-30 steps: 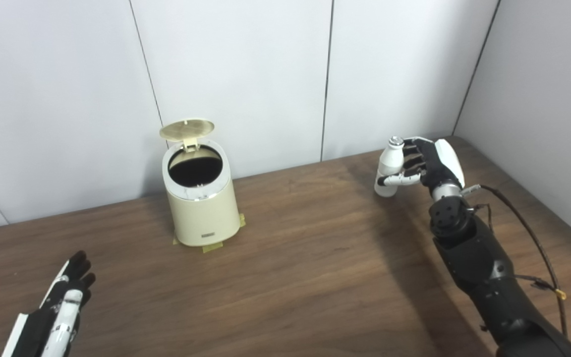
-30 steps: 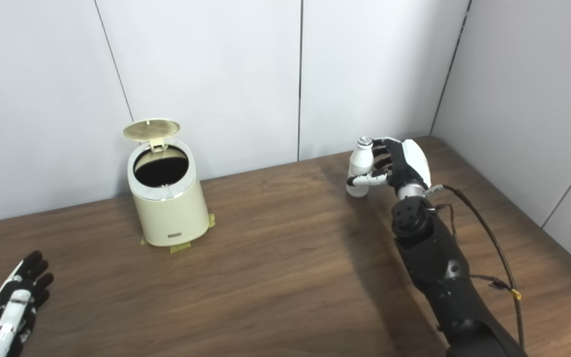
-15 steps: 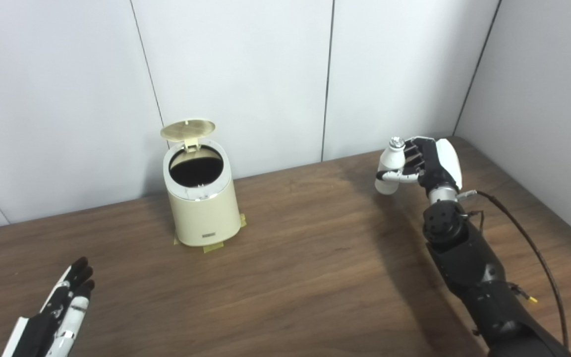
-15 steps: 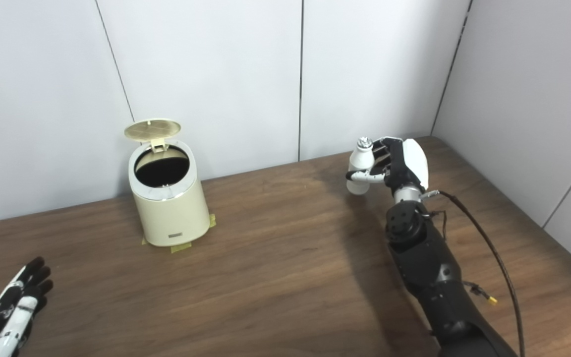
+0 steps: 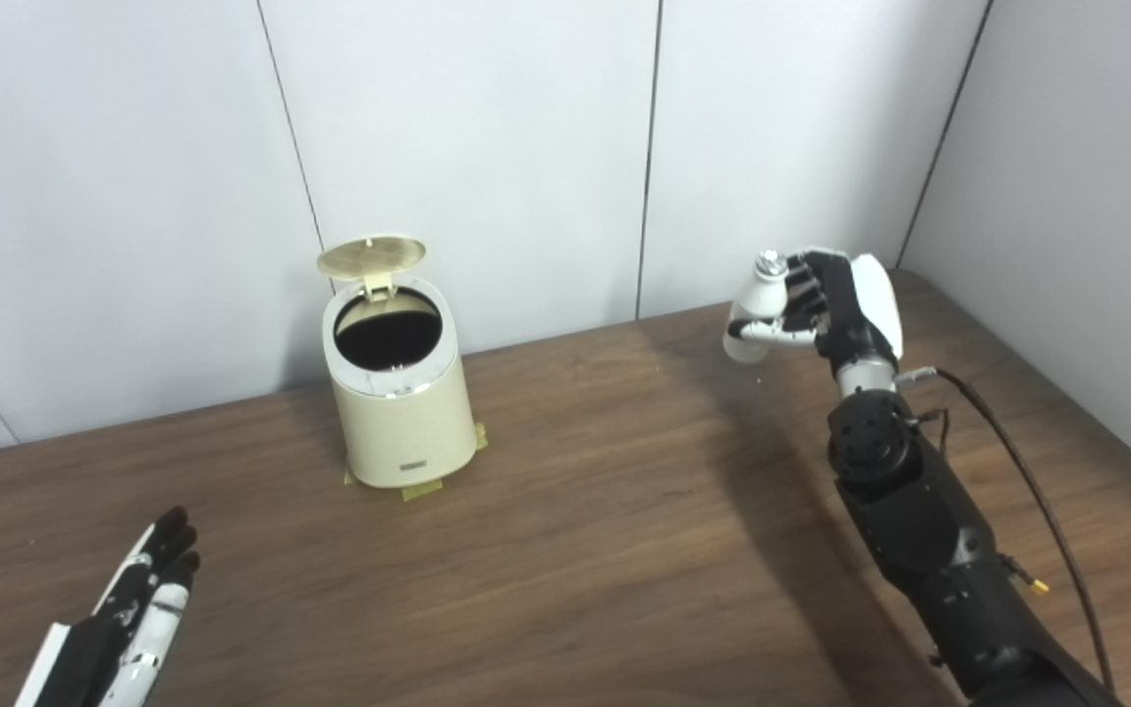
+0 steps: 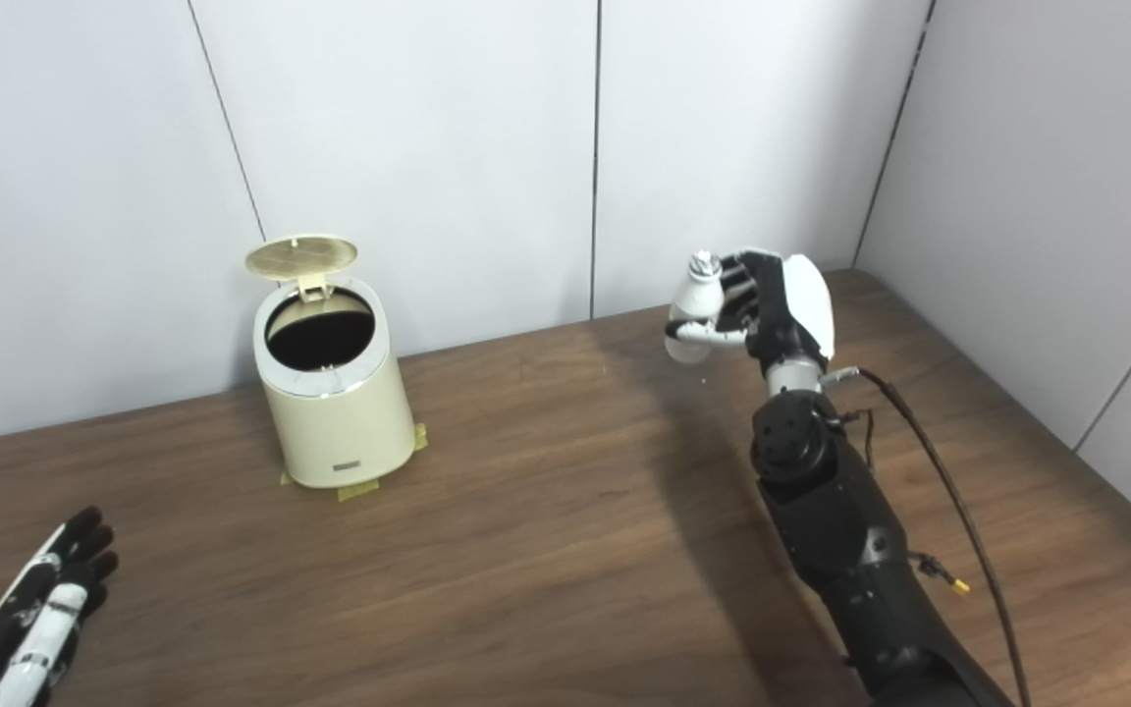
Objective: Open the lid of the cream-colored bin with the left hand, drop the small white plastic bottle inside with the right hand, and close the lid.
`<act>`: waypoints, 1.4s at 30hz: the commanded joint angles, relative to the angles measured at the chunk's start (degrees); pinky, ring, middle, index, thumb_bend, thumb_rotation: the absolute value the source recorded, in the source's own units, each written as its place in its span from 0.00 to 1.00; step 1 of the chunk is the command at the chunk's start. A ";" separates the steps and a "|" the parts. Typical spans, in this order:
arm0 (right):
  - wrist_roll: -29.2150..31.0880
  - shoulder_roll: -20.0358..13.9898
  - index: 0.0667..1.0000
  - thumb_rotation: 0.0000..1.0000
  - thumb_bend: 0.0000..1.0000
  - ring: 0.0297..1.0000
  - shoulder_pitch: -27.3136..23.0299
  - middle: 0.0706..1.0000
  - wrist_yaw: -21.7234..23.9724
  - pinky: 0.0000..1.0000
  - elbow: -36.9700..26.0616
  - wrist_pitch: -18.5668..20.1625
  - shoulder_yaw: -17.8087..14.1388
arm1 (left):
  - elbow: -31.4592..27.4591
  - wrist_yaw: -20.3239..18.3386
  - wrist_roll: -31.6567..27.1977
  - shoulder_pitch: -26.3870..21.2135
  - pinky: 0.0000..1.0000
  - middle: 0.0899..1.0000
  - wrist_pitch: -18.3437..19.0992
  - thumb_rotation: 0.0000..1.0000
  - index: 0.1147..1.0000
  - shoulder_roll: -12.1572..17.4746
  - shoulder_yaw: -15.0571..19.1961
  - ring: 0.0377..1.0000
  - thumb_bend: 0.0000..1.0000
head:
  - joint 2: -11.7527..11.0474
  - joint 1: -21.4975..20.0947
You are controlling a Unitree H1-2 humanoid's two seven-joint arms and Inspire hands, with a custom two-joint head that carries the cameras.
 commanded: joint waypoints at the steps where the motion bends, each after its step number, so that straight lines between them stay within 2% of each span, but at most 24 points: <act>1: -1.31 -0.95 0.46 0.00 0.52 0.40 -1.46 0.45 -0.37 0.38 -3.82 -2.89 -0.02 | -1.76 -0.12 1.46 -1.19 1.00 0.98 -0.05 0.72 1.00 0.55 0.40 0.98 0.25 | 0.00 0.14; 4: -3.18 0.02 0.45 0.00 0.52 0.41 -0.91 0.45 0.61 0.39 -9.52 -0.53 0.93 | -1.23 -1.31 2.57 -0.76 1.00 0.99 -0.08 0.72 1.00 -0.07 0.59 0.98 0.26 | -0.13 1.87; 9: -4.10 1.84 0.45 0.00 0.52 0.41 -0.91 0.45 3.14 0.40 -16.92 -1.16 2.77 | -0.76 -2.90 5.33 -0.01 0.99 0.96 -0.10 0.73 1.00 -1.17 0.32 0.95 0.30 | -0.38 5.00; 11: -5.09 2.04 0.45 0.00 0.52 0.42 -1.05 0.45 4.49 0.41 -18.67 -1.07 3.69 | -0.55 -3.62 6.57 0.46 0.98 0.95 -0.10 0.73 1.00 -1.75 0.45 0.95 0.32 | -0.52 6.09; 16: -6.95 2.83 0.46 0.00 0.52 0.41 -2.00 0.45 5.66 0.40 -21.25 -3.63 5.08 | 0.04 -6.10 9.98 1.51 0.97 0.94 -0.13 0.74 1.00 -3.65 0.98 0.93 0.36 | -0.89 9.38; 22: -7.65 5.49 0.46 0.00 0.52 0.41 -4.22 0.45 9.70 0.39 -26.74 -1.83 7.00 | 1.33 -8.47 13.78 3.33 0.93 0.94 -0.88 0.74 0.98 -6.60 1.46 0.93 0.42 | -1.38 12.83; 26: -8.62 6.23 0.46 0.00 0.52 0.41 -6.02 0.46 10.57 0.39 -26.85 -4.55 8.20 | 2.03 -9.84 15.93 3.88 0.92 0.93 -1.18 0.75 0.97 -8.52 1.90 0.93 0.44 | -1.75 14.18; 30: -8.99 8.03 0.46 0.00 0.52 0.41 -8.01 0.45 11.60 0.40 -26.46 -4.42 9.46 | 2.66 -10.53 17.98 4.41 0.94 0.93 -1.08 0.77 0.98 -10.40 2.09 0.92 0.48 | -2.32 15.60; 37: -9.77 12.43 0.45 0.00 0.52 0.41 -10.57 0.46 12.05 0.39 -24.39 -3.08 9.91 | 4.56 -11.88 19.66 5.11 0.90 0.93 -3.76 0.76 0.97 -12.67 2.86 0.91 0.51 | -2.62 16.92; 42: -9.27 14.72 0.45 0.00 0.52 0.41 -12.18 0.46 12.34 0.39 -21.38 -4.11 10.57 | 5.05 -12.79 19.72 5.19 0.91 0.92 -4.80 0.76 0.97 -13.80 3.84 0.91 0.53 | -2.80 17.16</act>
